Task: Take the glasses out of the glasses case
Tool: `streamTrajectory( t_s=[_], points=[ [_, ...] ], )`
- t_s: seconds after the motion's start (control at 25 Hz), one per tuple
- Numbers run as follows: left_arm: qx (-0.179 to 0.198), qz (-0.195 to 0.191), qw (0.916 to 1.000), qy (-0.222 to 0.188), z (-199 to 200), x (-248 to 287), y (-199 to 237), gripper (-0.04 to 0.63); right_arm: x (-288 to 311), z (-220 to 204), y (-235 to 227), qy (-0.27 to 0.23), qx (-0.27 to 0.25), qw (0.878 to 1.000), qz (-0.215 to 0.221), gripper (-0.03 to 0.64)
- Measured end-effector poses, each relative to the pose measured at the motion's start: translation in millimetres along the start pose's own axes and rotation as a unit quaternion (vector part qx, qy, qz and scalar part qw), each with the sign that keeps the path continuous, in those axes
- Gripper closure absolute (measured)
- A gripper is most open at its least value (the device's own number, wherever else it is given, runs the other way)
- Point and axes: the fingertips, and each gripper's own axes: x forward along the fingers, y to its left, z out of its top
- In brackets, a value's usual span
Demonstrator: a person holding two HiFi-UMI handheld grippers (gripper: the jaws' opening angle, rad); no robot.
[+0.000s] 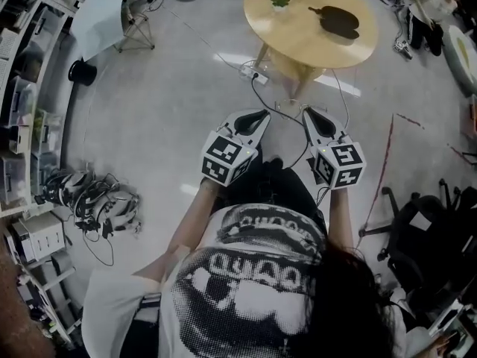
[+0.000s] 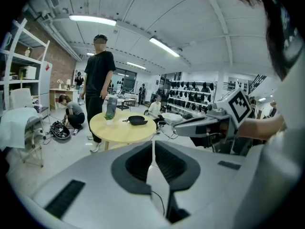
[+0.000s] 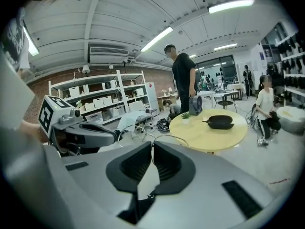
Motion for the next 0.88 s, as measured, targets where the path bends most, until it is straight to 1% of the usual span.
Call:
streamTrajectory(
  t_s=[0.16,0.36,0.88],
  points=[
    [0.0,0.007,1.0,0.0,0,-6,0,0.572,2,3,4,-0.002,-0.001,1.0,0.009,0.6],
    [0.005,0.007,1.0,0.004,-1,-3,-2,0.571,2,3,3,-0.004,0.005,1.0,0.014,0.6],
    [0.021,-0.012,0.9997,0.003,6,7,-7,0.572,2,6,-4,-0.004,0.005,1.0,0.005,0.6]
  ],
)
